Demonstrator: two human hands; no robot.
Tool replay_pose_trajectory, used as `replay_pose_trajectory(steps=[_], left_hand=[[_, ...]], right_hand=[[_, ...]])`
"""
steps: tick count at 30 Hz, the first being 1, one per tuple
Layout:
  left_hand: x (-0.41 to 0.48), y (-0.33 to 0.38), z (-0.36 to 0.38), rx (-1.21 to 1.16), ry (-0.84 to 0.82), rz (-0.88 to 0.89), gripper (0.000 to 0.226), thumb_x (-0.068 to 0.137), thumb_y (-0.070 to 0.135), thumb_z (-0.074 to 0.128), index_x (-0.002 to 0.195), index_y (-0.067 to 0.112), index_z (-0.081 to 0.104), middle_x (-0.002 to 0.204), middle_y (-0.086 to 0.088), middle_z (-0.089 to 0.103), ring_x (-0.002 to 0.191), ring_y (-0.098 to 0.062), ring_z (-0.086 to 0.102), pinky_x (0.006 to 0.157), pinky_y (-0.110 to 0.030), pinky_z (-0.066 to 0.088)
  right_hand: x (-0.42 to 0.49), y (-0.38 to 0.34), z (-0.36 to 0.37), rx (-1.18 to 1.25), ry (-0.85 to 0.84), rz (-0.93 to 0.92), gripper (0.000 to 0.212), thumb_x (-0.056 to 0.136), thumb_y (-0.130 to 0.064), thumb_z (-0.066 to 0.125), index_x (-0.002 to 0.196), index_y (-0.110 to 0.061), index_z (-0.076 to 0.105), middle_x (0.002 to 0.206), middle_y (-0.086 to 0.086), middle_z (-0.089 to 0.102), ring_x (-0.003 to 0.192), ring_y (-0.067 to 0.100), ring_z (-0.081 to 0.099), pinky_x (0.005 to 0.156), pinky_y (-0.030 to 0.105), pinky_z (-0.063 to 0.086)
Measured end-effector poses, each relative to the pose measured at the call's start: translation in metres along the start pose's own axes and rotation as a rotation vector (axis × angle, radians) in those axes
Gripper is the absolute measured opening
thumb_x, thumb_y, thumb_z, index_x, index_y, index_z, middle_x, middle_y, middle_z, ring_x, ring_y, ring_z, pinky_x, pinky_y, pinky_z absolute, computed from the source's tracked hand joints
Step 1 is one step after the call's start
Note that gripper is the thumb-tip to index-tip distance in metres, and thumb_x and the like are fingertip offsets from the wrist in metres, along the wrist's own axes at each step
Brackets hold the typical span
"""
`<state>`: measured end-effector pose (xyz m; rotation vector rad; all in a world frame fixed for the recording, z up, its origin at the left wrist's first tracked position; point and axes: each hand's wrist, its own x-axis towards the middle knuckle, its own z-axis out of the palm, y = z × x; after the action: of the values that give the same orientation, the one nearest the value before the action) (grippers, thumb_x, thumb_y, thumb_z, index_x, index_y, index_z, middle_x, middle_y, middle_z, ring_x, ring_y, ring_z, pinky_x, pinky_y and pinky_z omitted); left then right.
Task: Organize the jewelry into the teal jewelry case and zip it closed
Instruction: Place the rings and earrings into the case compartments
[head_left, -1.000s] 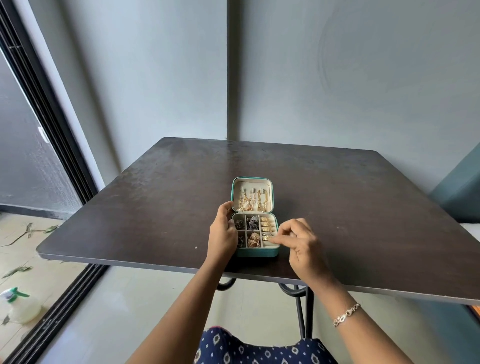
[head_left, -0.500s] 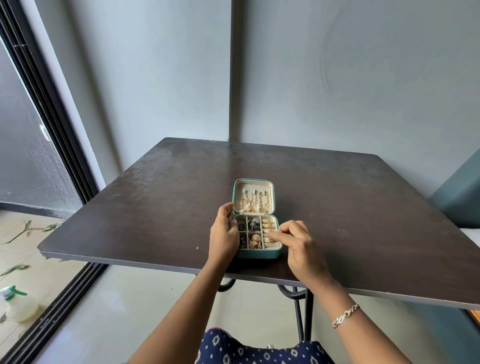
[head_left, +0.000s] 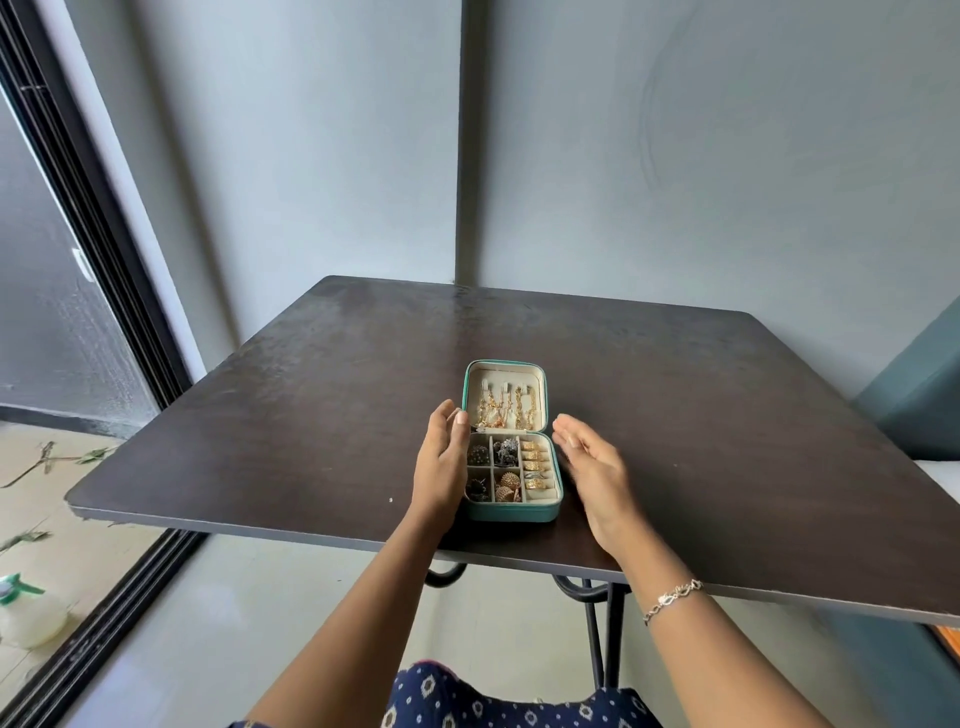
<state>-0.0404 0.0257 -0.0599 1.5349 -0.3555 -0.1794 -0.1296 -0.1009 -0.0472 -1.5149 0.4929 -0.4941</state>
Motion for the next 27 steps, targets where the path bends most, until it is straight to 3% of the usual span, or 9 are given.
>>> replay_pose_trajectory(steps=[3,7,14,19,22,24,26,27], left_hand=[[0.000,0.000,0.004,-0.086,-0.037,-0.022,0.044,0.094,0.046,0.038,0.130,0.020,0.043,0.122,-0.004,0.059,0.112,-0.019,0.057,0.101,-0.048,0.042],[-0.001,-0.003,0.010,-0.174,-0.054,-0.034,0.065,0.077,0.073,0.040,0.121,0.027,0.051,0.118,-0.003,0.063,0.113,-0.021,0.058,0.101,-0.050,0.042],[0.000,-0.004,0.026,-0.207,-0.136,-0.082,0.075,0.076,0.080,0.036,0.123,0.024,0.052,0.126,-0.002,0.059,0.120,-0.020,0.053,0.105,-0.049,0.037],[0.005,-0.004,0.044,-0.224,-0.215,-0.099,0.072,0.079,0.078,0.035,0.122,0.023,0.053,0.127,-0.004,0.058,0.120,-0.023,0.053,0.105,-0.050,0.037],[0.011,-0.007,0.051,-0.243,-0.232,-0.116,0.071,0.080,0.076,0.037,0.122,0.021,0.053,0.125,-0.005,0.060,0.118,-0.023,0.055,0.104,-0.050,0.038],[0.011,-0.001,0.052,-0.260,-0.225,-0.121,0.057,0.088,0.063,0.040,0.123,0.020,0.051,0.125,-0.004,0.060,0.116,-0.020,0.056,0.104,-0.047,0.040],[0.010,0.000,0.053,-0.292,-0.186,-0.100,0.031,0.097,0.021,0.041,0.128,0.015,0.044,0.127,-0.002,0.056,0.113,-0.015,0.055,0.101,-0.035,0.044],[0.010,0.000,0.053,-0.304,-0.185,-0.084,0.039,0.093,-0.002,0.036,0.129,0.013,0.041,0.125,0.001,0.054,0.109,-0.009,0.055,0.094,-0.024,0.047]], right_hand=[[0.002,0.000,0.008,0.114,0.005,0.019,0.035,0.097,-0.005,0.036,0.131,-0.001,0.044,0.127,0.008,0.053,0.115,0.015,0.050,0.098,0.023,0.040],[0.001,-0.001,0.011,0.223,-0.016,0.004,0.029,0.097,-0.017,0.037,0.121,-0.009,0.051,0.101,0.000,0.060,0.089,0.006,0.057,0.072,0.011,0.051],[0.002,-0.001,-0.002,0.230,-0.043,-0.005,0.049,0.098,-0.035,0.025,0.129,-0.003,0.045,0.089,-0.010,0.059,0.071,-0.006,0.063,0.060,0.007,0.050],[0.005,-0.009,-0.016,0.250,-0.037,-0.022,0.056,0.098,-0.037,0.016,0.130,-0.001,0.044,0.087,-0.011,0.056,0.070,-0.005,0.059,0.059,0.004,0.048],[0.010,-0.006,-0.021,0.251,-0.012,-0.009,0.053,0.097,-0.040,0.017,0.127,-0.008,0.046,0.089,-0.014,0.058,0.073,-0.004,0.060,0.061,0.006,0.050],[0.011,-0.004,-0.023,0.249,-0.011,0.001,0.056,0.090,-0.050,0.024,0.123,-0.013,0.050,0.095,-0.010,0.063,0.078,-0.004,0.063,0.062,0.009,0.051],[0.011,-0.001,-0.024,0.247,0.018,0.004,0.059,0.079,-0.055,0.033,0.117,-0.015,0.054,0.099,-0.006,0.065,0.082,-0.002,0.064,0.063,0.012,0.051],[0.011,0.000,-0.024,0.245,0.031,0.017,0.057,0.078,-0.055,0.034,0.116,-0.017,0.055,0.099,-0.006,0.065,0.083,-0.001,0.064,0.065,0.014,0.052]])
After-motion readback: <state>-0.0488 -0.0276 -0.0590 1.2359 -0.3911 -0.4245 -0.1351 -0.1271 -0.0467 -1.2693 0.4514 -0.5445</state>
